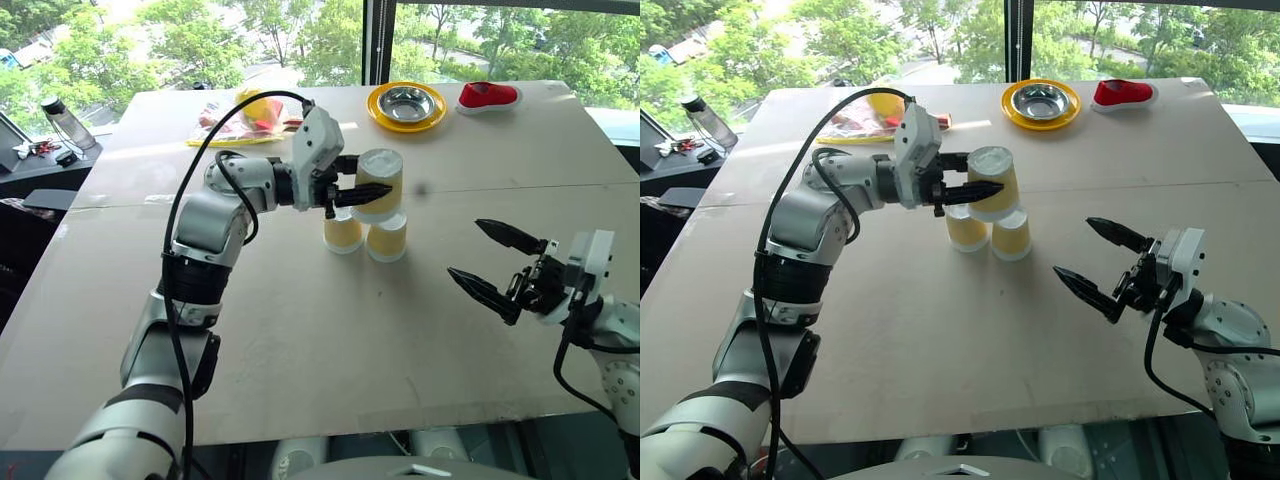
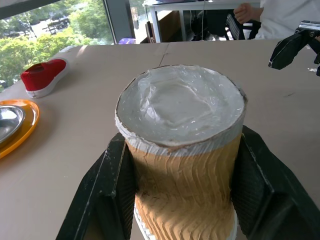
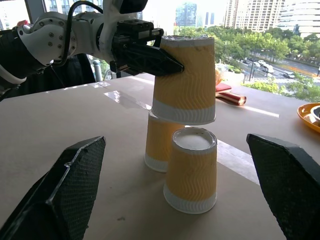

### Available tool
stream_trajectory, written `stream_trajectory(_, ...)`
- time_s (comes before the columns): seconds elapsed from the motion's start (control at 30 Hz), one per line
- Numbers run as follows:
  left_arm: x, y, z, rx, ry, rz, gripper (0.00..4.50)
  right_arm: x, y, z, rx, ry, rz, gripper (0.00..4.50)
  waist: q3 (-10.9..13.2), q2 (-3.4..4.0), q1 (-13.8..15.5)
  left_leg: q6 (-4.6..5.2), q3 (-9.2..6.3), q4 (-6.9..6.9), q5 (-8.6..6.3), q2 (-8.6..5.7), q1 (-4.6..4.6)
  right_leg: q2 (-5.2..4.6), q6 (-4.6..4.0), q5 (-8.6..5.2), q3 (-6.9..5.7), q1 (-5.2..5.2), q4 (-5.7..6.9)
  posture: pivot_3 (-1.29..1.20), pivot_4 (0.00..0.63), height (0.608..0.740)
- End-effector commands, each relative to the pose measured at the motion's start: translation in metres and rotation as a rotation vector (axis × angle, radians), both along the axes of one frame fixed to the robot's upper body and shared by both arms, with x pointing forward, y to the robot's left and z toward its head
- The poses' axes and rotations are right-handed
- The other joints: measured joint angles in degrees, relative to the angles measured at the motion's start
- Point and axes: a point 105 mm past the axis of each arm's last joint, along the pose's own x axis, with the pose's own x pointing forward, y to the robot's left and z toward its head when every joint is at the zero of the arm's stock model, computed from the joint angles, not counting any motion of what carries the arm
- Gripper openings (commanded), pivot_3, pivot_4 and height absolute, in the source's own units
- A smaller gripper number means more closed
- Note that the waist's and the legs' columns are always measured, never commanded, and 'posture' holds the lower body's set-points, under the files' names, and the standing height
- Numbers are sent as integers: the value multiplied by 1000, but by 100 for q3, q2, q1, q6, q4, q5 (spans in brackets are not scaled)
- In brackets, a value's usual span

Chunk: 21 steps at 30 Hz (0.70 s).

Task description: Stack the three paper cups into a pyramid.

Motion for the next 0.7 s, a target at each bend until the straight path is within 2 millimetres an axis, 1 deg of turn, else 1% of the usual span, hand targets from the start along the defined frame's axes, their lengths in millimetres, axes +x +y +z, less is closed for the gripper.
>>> stream_trajectory(0.03,3,6,10,-19,-49,25,2155,-4,1,13,9,-53,-15,4500,0,0,4,0,-1,1,0,0,0,0,0,0,0,0,0,0,150,740)
stream_trajectory(0.17,4,9,5,-24,-32,35,2155,-3,1,15,13,-56,-19,4500,0,0,4,16,-2,4,-9,0,0,0,0,0,0,0,2,0,150,740)
stream_trajectory(0.4,6,11,-13,-7,-6,61,2155,1,1,18,8,-60,-7,4500,0,0,1,16,-3,4,-9,0,0,1,0,0,-1,-1,7,0,150,740)
stream_trajectory(0.53,9,11,-16,-33,5,83,2155,1,1,17,7,-60,-3,4500,0,0,10,17,-3,7,-10,0,0,0,0,0,-1,0,8,0,150,740)
stream_trajectory(0.57,10,12,-17,-32,3,89,2944,0,2,17,7,-59,-2,4500,0,0,10,17,-4,7,-10,0,0,0,0,0,-1,0,8,0,150,740)
stream_trajectory(0.6,11,12,-18,-32,1,94,3238,0,2,16,7,-59,-1,4500,0,0,9,17,-4,7,-10,0,0,0,0,0,-1,0,9,0,150,740)
stream_trajectory(0.63,11,12,-18,-43,-1,99,3749,0,2,16,7,-59,0,4500,0,0,8,17,-3,8,-10,0,0,0,0,0,-1,0,11,0,150,740)
stream_trajectory(0.7,13,12,-17,-60,-14,107,4446,0,1,15,7,-59,0,4500,0,0,7,18,-3,9,-10,-1,2,0,0,0,0,0,14,0,150,740)
